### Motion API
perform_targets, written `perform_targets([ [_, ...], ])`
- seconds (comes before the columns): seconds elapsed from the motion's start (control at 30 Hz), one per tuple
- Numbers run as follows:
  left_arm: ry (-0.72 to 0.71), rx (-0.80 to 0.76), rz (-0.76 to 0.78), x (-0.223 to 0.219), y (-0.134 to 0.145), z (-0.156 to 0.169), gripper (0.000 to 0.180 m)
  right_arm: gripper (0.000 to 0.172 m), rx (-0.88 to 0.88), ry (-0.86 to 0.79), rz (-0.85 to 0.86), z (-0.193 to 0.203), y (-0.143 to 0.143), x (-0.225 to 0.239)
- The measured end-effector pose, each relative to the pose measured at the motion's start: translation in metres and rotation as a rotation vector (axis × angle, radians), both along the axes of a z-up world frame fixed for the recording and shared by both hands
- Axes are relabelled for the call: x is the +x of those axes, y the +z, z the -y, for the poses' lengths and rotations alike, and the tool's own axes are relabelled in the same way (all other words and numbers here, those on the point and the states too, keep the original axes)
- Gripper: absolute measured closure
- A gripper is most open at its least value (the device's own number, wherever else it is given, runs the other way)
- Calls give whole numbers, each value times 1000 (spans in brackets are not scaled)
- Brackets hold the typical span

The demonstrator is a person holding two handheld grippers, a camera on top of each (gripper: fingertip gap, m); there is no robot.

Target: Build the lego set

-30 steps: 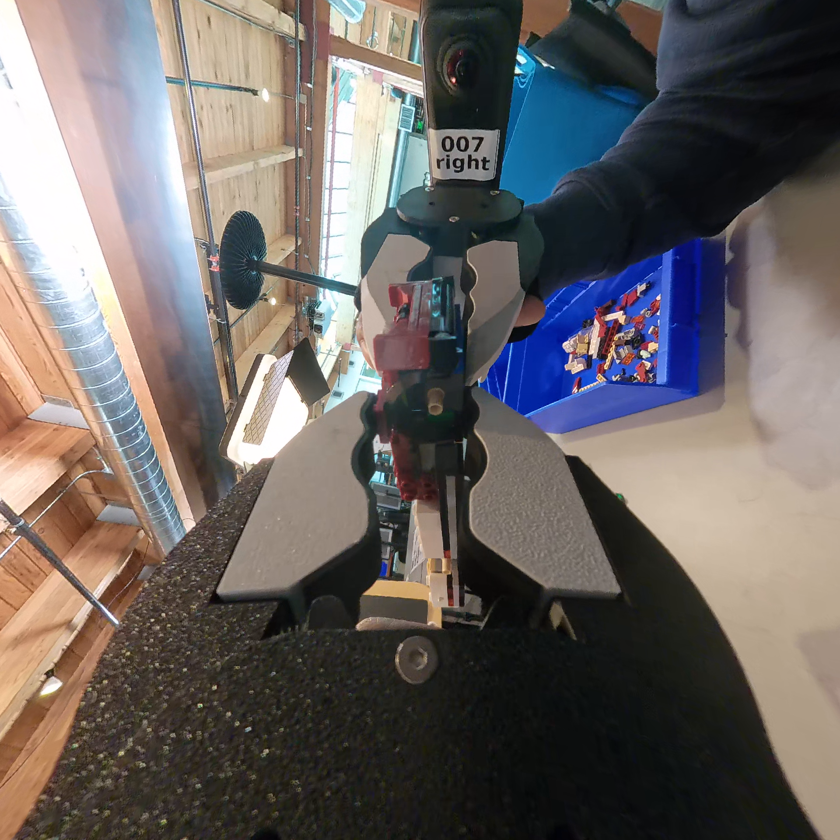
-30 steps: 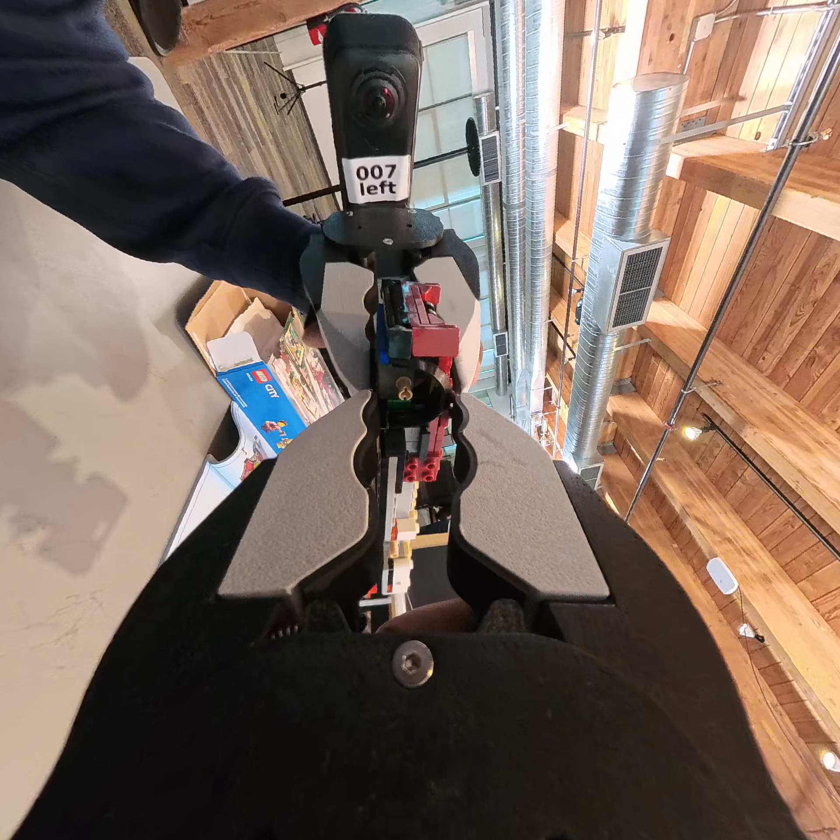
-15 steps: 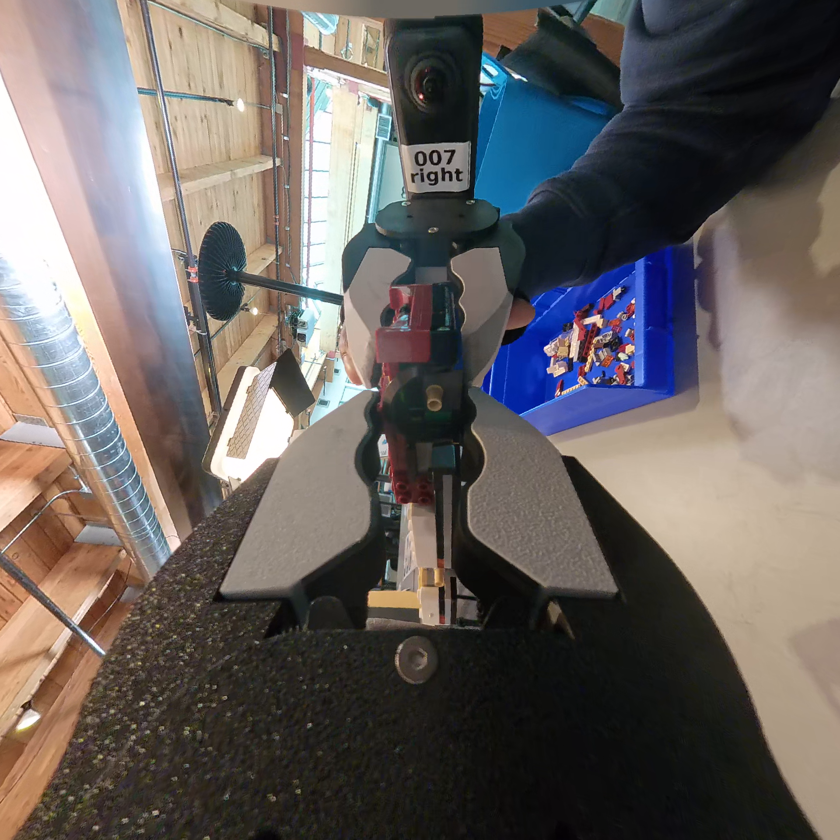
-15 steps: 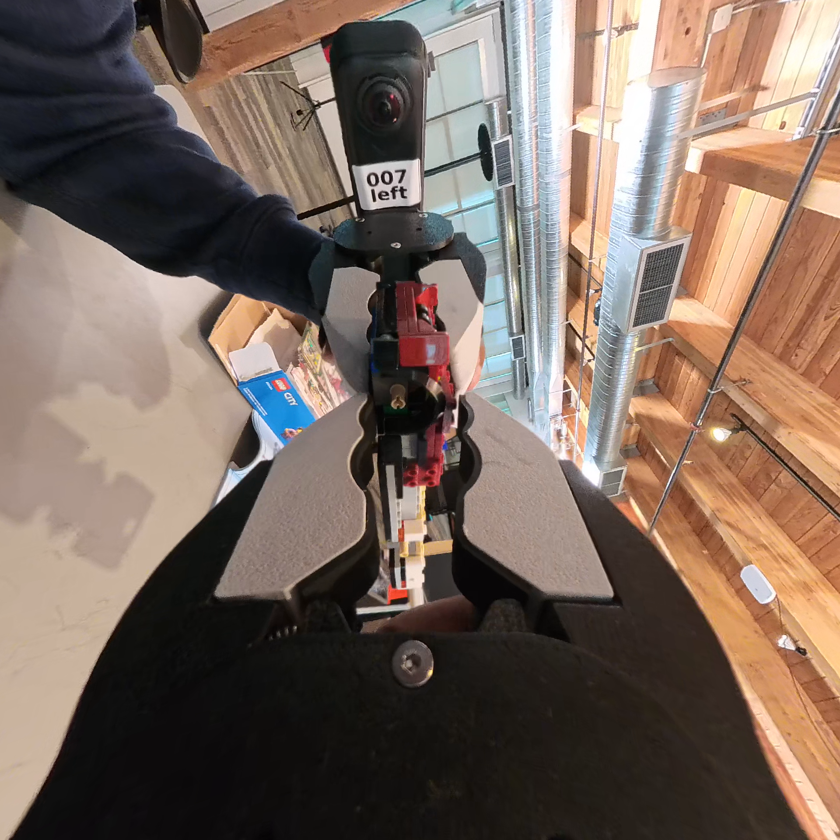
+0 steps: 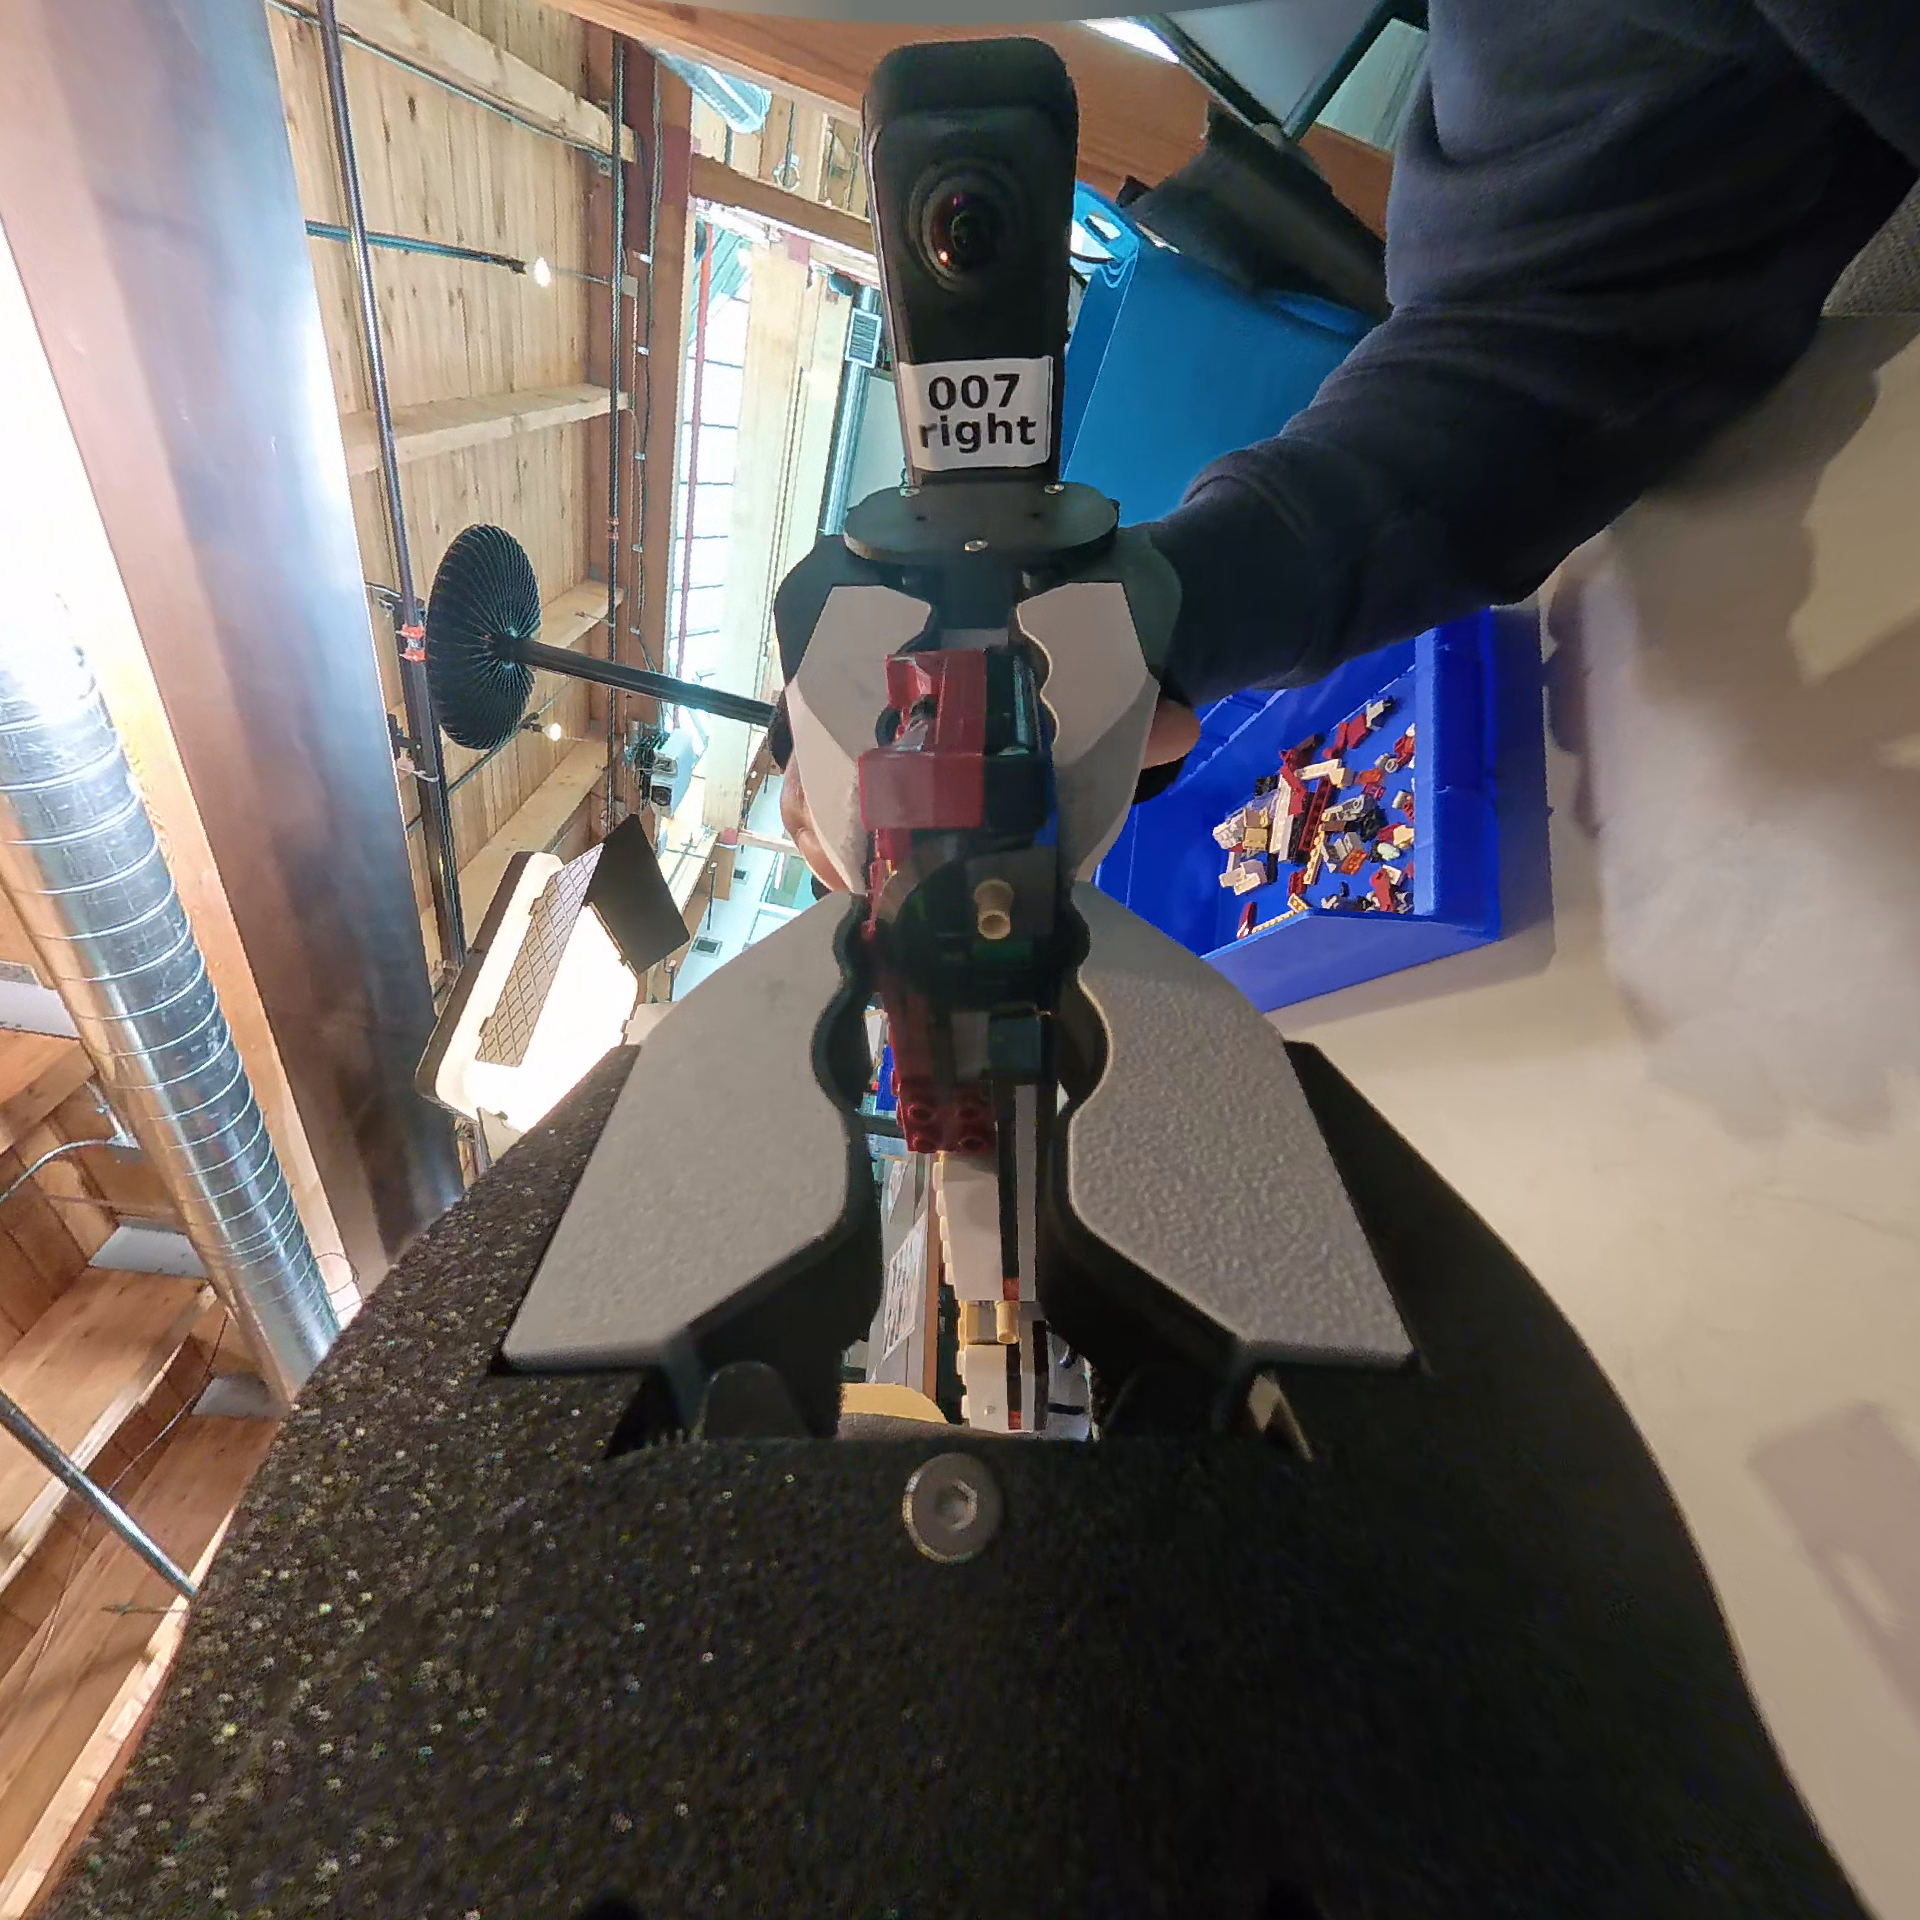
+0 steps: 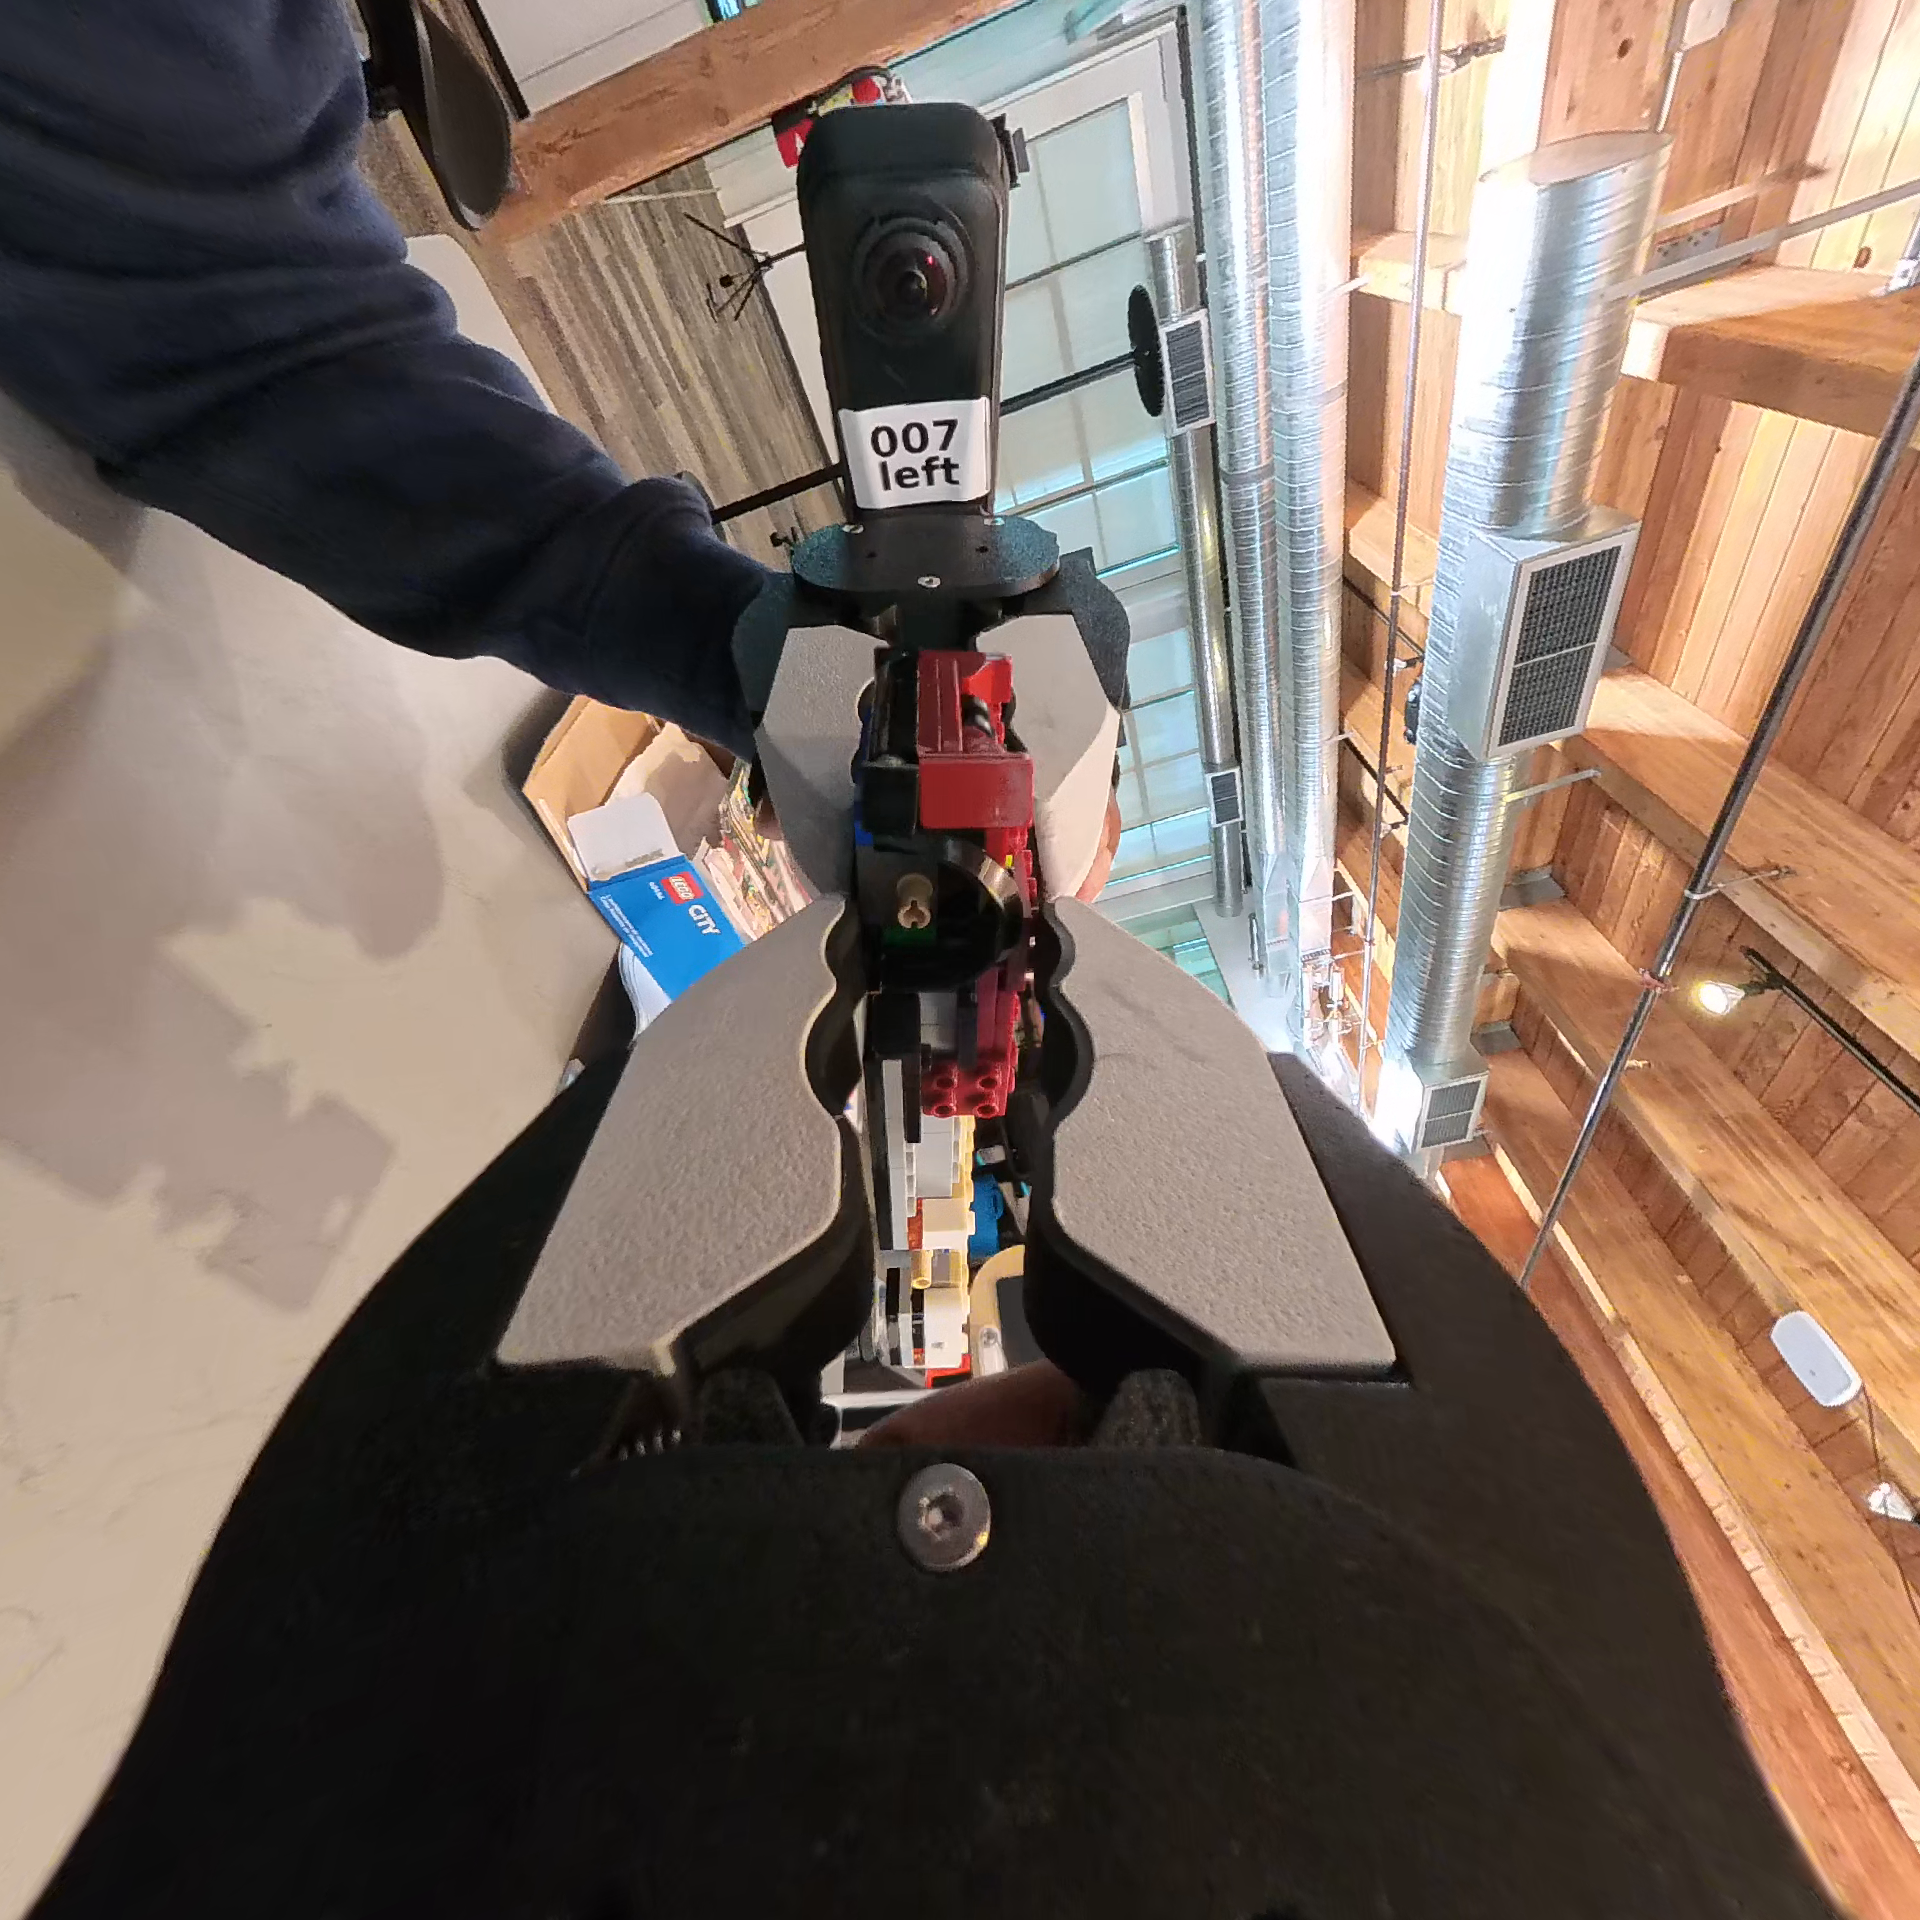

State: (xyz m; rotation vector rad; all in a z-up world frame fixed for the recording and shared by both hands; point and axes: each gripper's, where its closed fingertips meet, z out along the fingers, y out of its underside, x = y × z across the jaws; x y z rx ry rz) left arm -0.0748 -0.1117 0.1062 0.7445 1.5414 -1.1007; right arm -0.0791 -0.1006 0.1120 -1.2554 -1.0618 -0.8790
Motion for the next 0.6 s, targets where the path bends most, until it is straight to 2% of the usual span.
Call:
perform_targets([
  [0.3, 40, 11, 49, 3, 1, -1, 148, 140, 11, -14, -9, -1, 1, 3],
  [0.47, 132, 30, 117, 12, 3, -6, 148, 126, -22, -52, -20, 1, -2, 10],
  [0.6, 269, 75, 190, 24, 7, -15, 148, 123, -28, -139, 1, 6, 3, 20],
])
